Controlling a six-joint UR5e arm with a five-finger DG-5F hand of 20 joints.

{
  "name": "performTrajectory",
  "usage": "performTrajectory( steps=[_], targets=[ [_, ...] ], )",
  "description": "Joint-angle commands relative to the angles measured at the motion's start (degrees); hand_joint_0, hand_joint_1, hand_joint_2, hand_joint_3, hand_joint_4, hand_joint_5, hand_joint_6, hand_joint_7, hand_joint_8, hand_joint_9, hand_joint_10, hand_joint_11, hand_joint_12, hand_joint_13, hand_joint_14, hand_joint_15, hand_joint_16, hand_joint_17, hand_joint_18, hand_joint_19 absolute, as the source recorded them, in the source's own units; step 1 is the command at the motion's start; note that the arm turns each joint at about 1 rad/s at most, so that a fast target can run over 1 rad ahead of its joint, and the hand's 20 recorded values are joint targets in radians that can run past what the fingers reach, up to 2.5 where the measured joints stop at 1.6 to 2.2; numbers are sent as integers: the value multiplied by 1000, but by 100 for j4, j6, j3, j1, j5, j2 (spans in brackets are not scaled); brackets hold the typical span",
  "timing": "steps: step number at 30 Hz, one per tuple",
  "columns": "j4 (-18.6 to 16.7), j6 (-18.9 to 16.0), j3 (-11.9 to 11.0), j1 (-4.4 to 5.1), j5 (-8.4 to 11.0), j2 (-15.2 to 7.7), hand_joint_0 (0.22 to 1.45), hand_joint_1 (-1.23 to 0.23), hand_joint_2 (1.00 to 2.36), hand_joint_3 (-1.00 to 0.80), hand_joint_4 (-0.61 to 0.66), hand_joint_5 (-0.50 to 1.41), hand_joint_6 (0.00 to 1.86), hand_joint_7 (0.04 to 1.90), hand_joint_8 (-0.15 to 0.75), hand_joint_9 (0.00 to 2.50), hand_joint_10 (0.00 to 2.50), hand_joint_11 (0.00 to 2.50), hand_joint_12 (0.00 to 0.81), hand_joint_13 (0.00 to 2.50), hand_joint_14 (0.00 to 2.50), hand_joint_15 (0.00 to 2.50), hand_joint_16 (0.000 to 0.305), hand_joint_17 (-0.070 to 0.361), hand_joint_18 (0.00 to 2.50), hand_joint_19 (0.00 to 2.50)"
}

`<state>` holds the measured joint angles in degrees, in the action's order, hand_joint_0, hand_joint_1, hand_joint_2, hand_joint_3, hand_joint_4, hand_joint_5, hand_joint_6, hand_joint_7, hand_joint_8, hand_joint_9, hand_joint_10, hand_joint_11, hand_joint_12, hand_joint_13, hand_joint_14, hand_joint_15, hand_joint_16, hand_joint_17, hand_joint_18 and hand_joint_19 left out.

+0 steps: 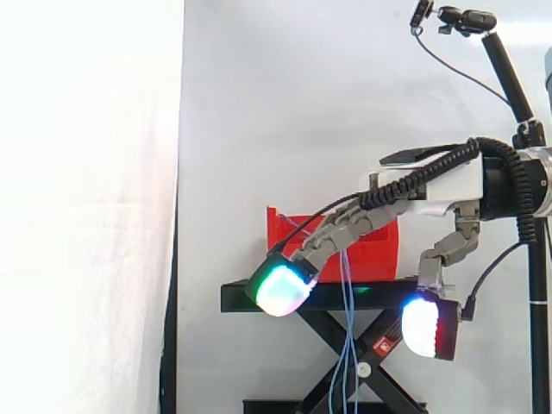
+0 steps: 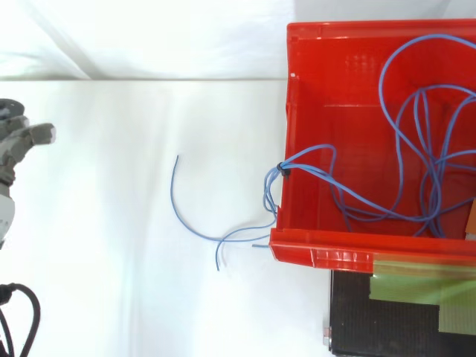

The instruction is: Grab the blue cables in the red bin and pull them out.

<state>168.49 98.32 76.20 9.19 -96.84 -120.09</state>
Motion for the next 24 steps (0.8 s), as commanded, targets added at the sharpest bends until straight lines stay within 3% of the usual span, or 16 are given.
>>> performTrajectory(
  steps=[1,7,12,17,24],
  targets=[
    [307,235,-123,-14,139,3,700,-862,1000,-1000,165,376,11,318,246,483,14,346,375,558,16,407,57,129,445,478],
    [624,464,-272,-32,359,3,699,-861,1000,-1000,171,382,11,333,247,478,14,352,376,553,16,401,57,129,441,486],
    [492,930,-430,-137,526,-6,698,-861,1000,-1000,175,392,11,348,247,478,14,343,376,552,16,401,57,129,442,486],
    [369,1273,-518,-243,535,-6,701,-863,1000,-1000,177,401,12,373,247,481,14,348,375,552,16,396,57,129,441,481],
    [342,1501,-518,-322,543,3,703,-864,1000,-1000,195,427,13,425,247,495,15,372,376,557,16,404,57,128,439,478]
  ],
)
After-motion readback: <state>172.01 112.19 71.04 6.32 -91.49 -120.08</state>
